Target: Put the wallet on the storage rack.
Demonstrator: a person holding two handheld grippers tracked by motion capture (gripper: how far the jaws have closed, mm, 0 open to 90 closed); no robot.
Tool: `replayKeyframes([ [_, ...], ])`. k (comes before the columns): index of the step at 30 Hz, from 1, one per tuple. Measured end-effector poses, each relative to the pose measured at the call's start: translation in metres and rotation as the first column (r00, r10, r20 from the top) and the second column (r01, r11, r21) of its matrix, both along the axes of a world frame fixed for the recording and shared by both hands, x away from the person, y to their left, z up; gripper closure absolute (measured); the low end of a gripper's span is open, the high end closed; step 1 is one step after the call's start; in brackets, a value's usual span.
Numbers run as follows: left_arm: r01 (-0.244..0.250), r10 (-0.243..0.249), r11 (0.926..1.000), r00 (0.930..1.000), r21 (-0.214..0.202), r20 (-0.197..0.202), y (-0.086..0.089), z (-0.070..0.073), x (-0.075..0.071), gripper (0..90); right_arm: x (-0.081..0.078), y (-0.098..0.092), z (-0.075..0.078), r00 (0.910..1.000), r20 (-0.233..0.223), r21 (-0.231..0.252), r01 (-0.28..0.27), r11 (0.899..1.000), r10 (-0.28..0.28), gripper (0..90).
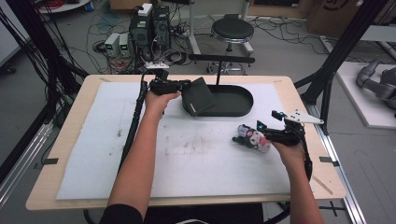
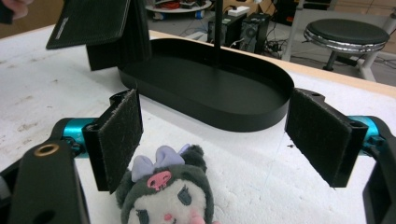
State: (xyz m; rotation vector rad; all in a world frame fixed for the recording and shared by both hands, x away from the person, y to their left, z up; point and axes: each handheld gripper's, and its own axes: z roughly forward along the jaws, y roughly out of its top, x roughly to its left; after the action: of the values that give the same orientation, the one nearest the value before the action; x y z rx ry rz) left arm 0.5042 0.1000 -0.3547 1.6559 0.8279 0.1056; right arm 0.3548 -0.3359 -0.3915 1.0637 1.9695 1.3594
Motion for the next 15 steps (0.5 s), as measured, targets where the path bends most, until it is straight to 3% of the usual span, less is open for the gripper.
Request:
replayKeyframes([
  [4,-0.011,0.011,0.9998,0.9999,-0.019,-0.009,-0.007,-0.005,0.006,83.9,0.001,0.001,-0.001,1.0000,-0.005,-0.002,0.001,1.000,-0.001,19.5],
  [11,-0.018,0.018,0.9998,0.9995,0.002,-0.027,-0.023,-0.017,0.020,83.9,0.000,0.000,0.000,1.0000,-0.005,-0.003,0.003,1.000,-0.003,19.5],
  [15,-0.032,0.031,0.9993,0.9992,-0.021,-0.027,-0.027,-0.021,0.027,83.9,-0.002,0.000,0.001,1.0000,-0.002,-0.002,0.005,1.000,-0.005,19.5],
])
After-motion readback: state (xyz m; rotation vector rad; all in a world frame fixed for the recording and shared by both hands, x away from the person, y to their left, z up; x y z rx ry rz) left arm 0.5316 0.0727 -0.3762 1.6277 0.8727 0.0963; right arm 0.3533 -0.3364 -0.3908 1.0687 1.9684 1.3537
